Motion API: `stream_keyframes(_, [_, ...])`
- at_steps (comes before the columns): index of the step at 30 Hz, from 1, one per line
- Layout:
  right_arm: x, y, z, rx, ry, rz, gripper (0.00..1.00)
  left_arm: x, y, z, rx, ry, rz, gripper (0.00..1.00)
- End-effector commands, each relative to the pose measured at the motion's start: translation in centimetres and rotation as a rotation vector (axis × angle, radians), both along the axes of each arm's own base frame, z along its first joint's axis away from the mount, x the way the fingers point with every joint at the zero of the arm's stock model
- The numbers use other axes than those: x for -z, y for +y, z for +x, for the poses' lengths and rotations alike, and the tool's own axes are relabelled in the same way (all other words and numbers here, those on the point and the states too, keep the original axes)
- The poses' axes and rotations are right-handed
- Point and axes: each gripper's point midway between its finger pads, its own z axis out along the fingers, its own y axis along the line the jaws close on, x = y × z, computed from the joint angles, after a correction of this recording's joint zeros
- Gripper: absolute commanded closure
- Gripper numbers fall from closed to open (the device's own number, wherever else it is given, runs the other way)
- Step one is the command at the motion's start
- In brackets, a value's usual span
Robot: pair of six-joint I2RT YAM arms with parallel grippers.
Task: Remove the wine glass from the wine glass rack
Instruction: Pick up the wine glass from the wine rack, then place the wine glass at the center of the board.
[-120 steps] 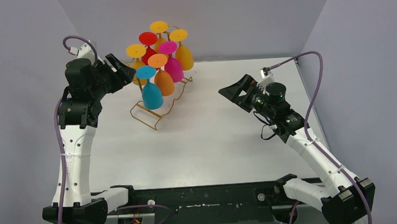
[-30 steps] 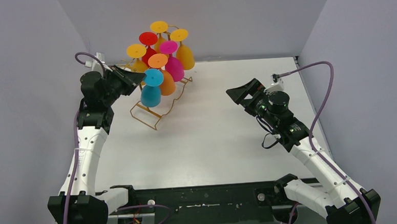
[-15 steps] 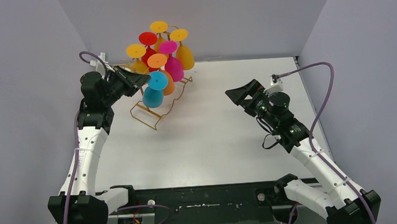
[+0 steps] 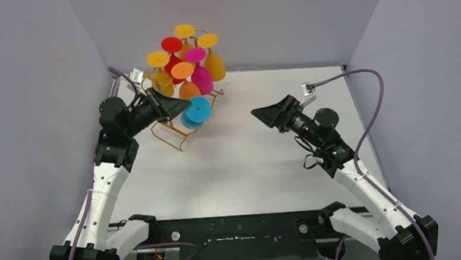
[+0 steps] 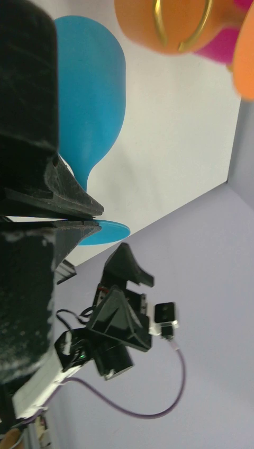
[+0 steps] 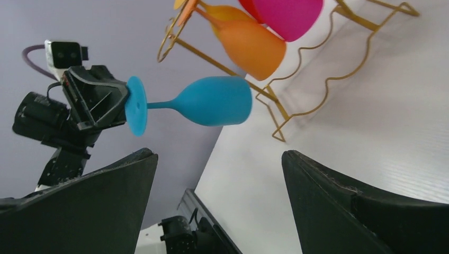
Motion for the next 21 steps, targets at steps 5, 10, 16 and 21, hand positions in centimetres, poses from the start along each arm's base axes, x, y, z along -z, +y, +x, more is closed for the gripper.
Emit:
stream_keyframes(5, [-3.9, 5.9, -4.7, -0.360, -0.245, 0.021, 0.18, -0.2, -3.6, -5.6, 0.164, -0.183, -0.013, 1.00])
stream_keyframes(10, [-2.3, 9.8, -6.7, -0.468, -0.216, -0.011, 0.33, 0.7, -4.1, -7.5, 0.169, -0.209, -0.045, 1.00])
stream_keyframes(16, [-1.5, 12.7, -8.4, -0.566, -0.217, 0.012, 0.52, 1.4, -3.8, -8.9, 0.167, -0.229, -0.055, 1.00])
stream_keyframes(21, [-1.5, 13.0, -8.7, -0.578, -0.227, 0.038, 0.70, 2.6, -3.9, -9.5, 0.185, -0.206, -0.046, 1.00])
